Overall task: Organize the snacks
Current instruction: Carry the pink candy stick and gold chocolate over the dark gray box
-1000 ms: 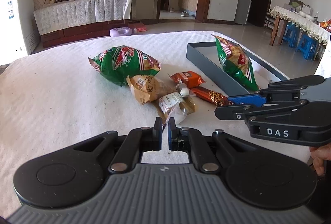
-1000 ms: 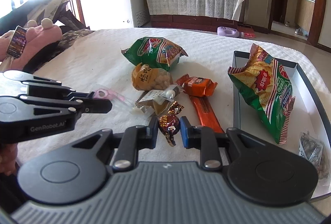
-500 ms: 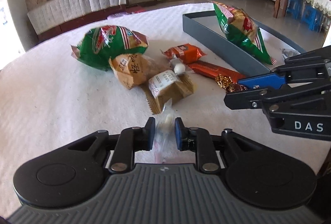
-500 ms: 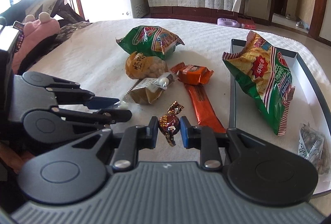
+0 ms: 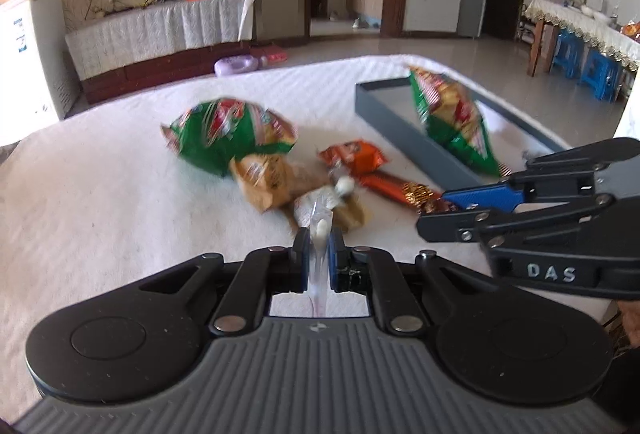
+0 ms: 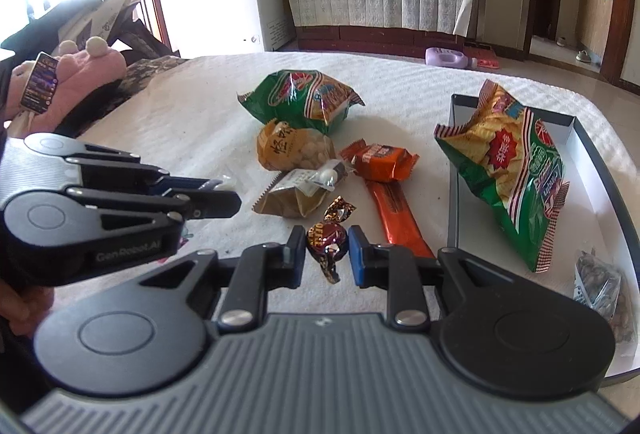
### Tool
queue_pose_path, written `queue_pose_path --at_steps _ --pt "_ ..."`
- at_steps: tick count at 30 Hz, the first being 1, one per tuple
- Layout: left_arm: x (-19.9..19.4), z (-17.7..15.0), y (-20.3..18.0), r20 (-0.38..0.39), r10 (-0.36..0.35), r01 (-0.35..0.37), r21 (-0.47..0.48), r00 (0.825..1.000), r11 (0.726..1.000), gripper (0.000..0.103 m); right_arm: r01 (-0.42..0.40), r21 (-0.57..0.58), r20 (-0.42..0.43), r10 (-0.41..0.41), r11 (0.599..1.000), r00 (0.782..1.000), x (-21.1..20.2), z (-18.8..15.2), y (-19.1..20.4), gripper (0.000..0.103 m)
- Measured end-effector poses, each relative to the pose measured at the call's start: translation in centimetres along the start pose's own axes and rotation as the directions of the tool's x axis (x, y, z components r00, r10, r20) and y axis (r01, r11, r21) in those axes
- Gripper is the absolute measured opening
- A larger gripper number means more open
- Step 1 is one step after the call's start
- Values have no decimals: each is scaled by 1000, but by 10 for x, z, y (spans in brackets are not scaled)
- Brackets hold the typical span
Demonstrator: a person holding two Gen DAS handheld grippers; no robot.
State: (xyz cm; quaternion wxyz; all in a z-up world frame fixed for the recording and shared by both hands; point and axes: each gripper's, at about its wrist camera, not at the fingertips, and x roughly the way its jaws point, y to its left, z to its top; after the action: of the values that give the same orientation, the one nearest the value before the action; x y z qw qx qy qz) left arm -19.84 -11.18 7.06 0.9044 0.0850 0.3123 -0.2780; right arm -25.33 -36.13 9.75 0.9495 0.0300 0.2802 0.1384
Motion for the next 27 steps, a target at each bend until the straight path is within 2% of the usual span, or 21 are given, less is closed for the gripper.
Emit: queue_pose_path --at_steps 15,27 --pt "-5 24 -49 77 -74 72 21 994 997 11 30 42 87 -34 999 996 -39 2 -27 26" --pt "12 43 -94 92 -160 156 48 983 987 11 101 116 85 -111 988 990 -58 -10 -75 26"
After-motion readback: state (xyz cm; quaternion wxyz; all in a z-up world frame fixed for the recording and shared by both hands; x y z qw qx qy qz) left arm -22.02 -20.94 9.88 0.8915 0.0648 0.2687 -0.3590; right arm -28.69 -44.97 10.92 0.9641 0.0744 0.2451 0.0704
